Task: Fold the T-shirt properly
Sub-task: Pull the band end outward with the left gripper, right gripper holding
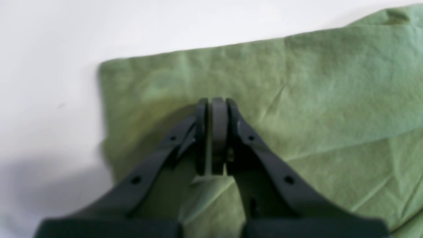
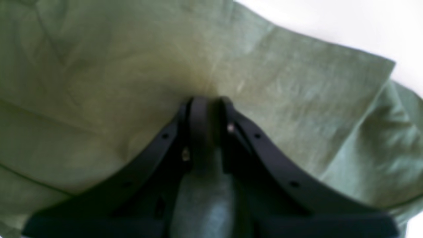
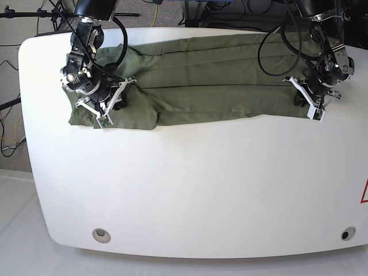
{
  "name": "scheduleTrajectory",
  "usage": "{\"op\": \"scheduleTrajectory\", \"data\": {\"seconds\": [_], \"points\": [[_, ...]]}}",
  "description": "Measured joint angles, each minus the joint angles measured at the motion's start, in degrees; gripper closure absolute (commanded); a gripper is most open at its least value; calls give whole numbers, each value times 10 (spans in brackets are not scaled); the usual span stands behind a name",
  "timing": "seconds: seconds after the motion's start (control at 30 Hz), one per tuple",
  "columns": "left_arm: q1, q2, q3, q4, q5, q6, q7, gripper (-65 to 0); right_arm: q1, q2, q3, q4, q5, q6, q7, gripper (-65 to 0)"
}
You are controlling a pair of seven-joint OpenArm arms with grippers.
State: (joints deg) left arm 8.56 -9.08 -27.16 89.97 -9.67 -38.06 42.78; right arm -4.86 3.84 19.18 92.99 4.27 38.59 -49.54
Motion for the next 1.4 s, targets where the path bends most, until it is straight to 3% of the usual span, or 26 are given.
{"op": "scheduleTrajectory", "data": {"seconds": [0.1, 0.23, 0.33, 0.5, 0.7, 0.93, 1.4], "points": [[-13, -1, -3, -1, -4, 0, 3, -158, 11, 2, 0, -18, 1, 0, 8, -67], [-28, -13, -16, -1, -61, 0, 36, -247, 18, 5, 4, -50, 10, 2, 48, -67], [-31, -33, -35, 8, -110, 1, 47, -288, 18, 4, 3, -54, 12, 2, 61, -67], [-29, -58, -46, 11, -127, 0, 72, -329, 15, 4, 3, -54, 10, 2, 68, -64], [-29, -68, -23, 2, -130, -6, 68, -325, 14, 1, 3, -46, 9, 2, 58, -64], [-28, -69, 9, -21, -61, -6, 48, -356, 14, 1, 3, -45, 11, 2, 57, -65], [-37, -40, 9, -24, -6, -10, 26, -356, 61, 0, 3, -85, 11, -11, 44, -62]]}}
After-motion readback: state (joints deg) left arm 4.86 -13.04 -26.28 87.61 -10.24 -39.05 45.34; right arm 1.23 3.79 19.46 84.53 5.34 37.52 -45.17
